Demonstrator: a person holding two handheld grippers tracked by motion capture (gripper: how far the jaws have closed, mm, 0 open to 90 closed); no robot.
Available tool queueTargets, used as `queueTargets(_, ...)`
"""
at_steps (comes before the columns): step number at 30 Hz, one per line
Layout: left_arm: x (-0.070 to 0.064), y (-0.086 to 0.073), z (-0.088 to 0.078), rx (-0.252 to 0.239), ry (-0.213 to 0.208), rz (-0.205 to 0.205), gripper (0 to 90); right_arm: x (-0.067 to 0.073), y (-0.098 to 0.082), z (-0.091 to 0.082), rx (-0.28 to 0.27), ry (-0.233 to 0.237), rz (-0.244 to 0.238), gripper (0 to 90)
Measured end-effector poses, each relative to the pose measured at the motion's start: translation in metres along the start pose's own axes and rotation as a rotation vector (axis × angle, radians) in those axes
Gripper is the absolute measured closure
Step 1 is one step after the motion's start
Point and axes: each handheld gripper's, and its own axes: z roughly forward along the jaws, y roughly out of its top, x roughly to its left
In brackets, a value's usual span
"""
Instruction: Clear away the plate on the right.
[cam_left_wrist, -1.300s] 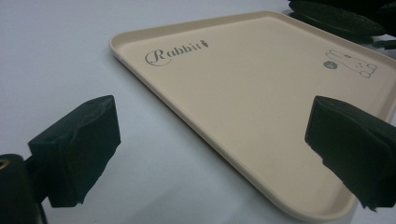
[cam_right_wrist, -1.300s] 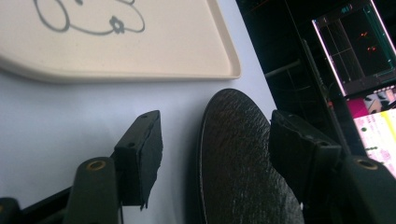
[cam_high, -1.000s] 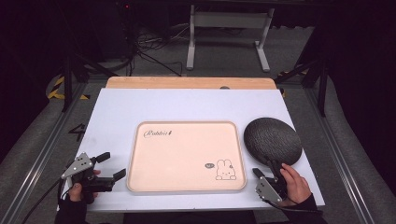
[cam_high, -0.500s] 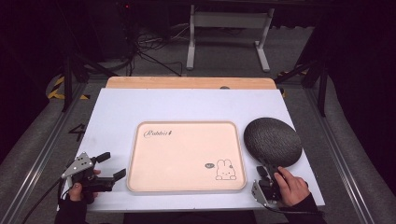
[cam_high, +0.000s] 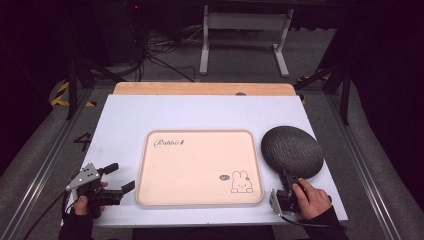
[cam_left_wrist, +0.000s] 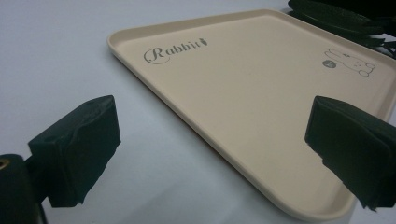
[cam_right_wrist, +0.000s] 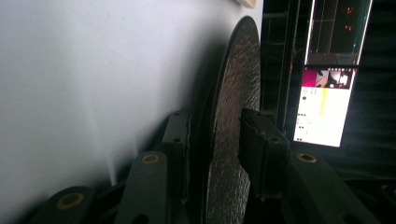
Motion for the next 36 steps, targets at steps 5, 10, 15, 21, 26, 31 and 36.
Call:
queueTargets(5,0.000,0.000,0.000,-0.001,0.001,0.000,4.0,-0.001,-0.002,0.003,0.032,0.005,0.032,67.1)
queueTargets(10,0.000,0.000,0.000,-0.001,0.000,0.000,4.0,-0.002,-0.004,0.008,0.052,-0.001,0.044,67.9)
queueTargets(15,0.000,0.000,0.000,-0.001,0.001,0.000,4.0,-0.002,-0.009,0.013,0.066,-0.002,0.066,69.3)
queueTargets(21,0.000,0.000,0.000,0.000,0.001,0.001,4.0,-0.004,-0.012,0.016,0.068,0.003,0.081,69.5)
queueTargets(26,0.000,0.000,0.000,0.001,0.001,0.004,4.0,-0.005,-0.013,0.017,0.059,0.011,0.082,69.7)
queueTargets(31,0.000,0.000,0.000,0.001,0.001,0.005,4.0,-0.006,-0.014,0.017,0.050,0.037,0.067,73.4)
queueTargets(36,0.000,0.000,0.000,0.001,0.000,0.006,4.0,-0.006,-0.012,0.018,0.045,0.061,0.023,81.0)
